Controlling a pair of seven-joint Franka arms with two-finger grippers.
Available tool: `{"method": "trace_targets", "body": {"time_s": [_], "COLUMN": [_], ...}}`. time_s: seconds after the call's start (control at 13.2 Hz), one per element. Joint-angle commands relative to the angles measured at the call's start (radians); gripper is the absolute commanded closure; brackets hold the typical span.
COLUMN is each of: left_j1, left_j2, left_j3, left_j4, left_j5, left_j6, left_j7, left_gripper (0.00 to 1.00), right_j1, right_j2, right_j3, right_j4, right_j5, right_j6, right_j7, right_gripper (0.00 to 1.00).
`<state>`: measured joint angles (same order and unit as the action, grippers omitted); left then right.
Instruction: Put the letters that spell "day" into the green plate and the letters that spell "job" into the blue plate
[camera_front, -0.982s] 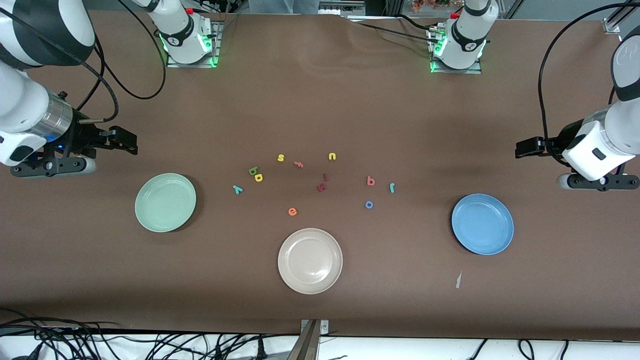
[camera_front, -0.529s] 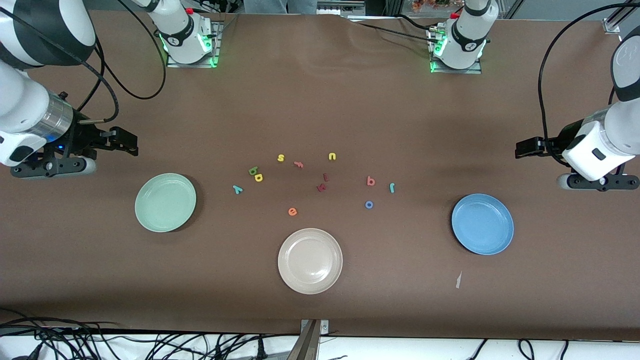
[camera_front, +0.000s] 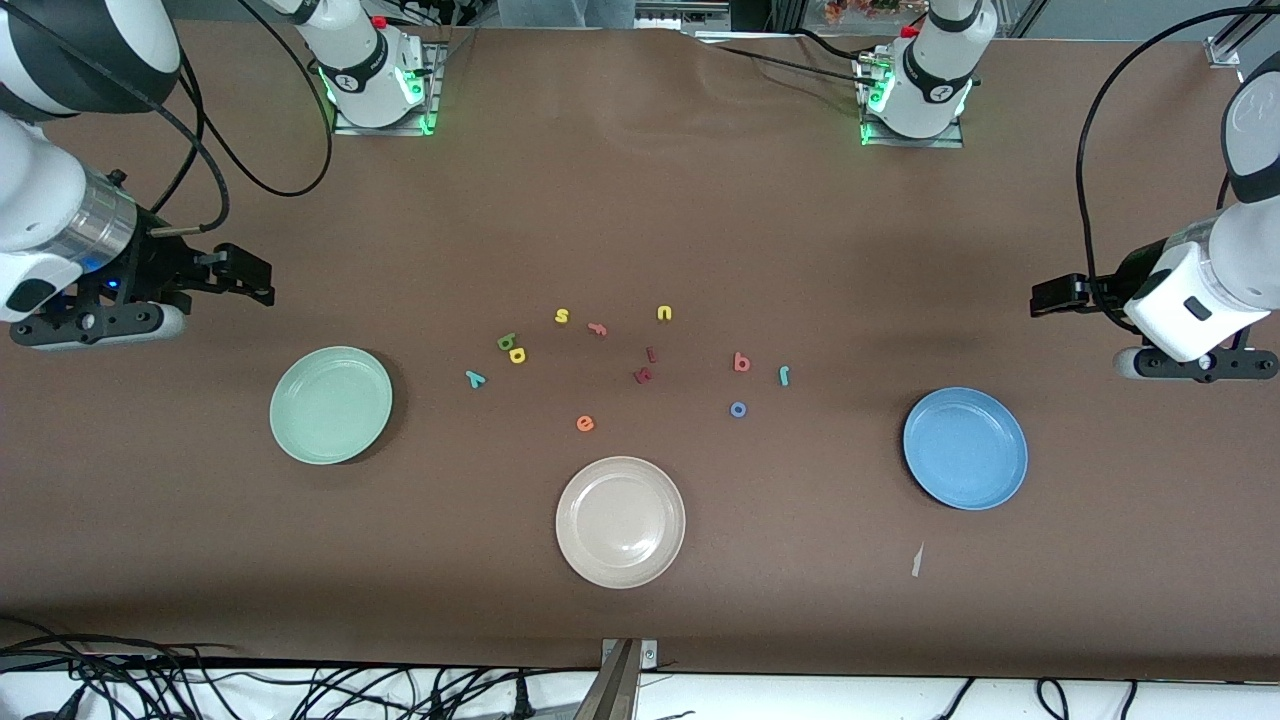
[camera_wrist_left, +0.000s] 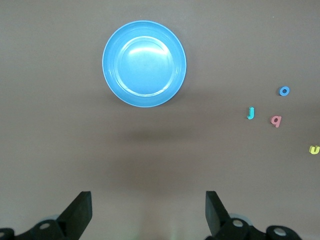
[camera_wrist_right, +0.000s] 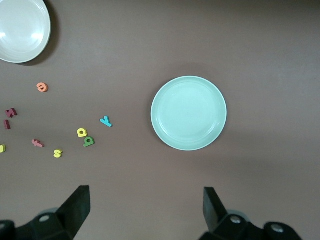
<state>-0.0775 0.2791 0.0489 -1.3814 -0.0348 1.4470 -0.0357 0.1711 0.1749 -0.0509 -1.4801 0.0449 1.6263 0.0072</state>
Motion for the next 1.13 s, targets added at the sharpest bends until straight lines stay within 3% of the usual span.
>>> {"method": "trace_targets", "body": {"time_s": [0.0,0.6,1.06], "left_j1": [0.004,0.001,-0.068], "left_j2": [0.008,0.009,0.04], "left_j3": [-0.004,-0.004,-0.008], "left_j4": [0.021,0.021,0.016], "left_j5": [0.021,0.021,-0.02], "left_j6": [-0.007,-0.003,0.116], "left_j7": [0.0,-0.001,-0.068], "left_gripper": [0.0,0.0,0.0], "right_j1": [-0.004,-0.005,0.005], "right_j2": [-0.032,-0.017,-0.002], "right_j3": [0.0,0.0,0.005], "right_j4": [-0.009,-0.009,-0.009], "right_j5": [0.013,0.01,0.012], "right_j6": [-0.013,-0.008,-0.002], "right_j7": [-0.019,-0.042,-0.055], "right_gripper": [0.0,0.0,0.0]}}
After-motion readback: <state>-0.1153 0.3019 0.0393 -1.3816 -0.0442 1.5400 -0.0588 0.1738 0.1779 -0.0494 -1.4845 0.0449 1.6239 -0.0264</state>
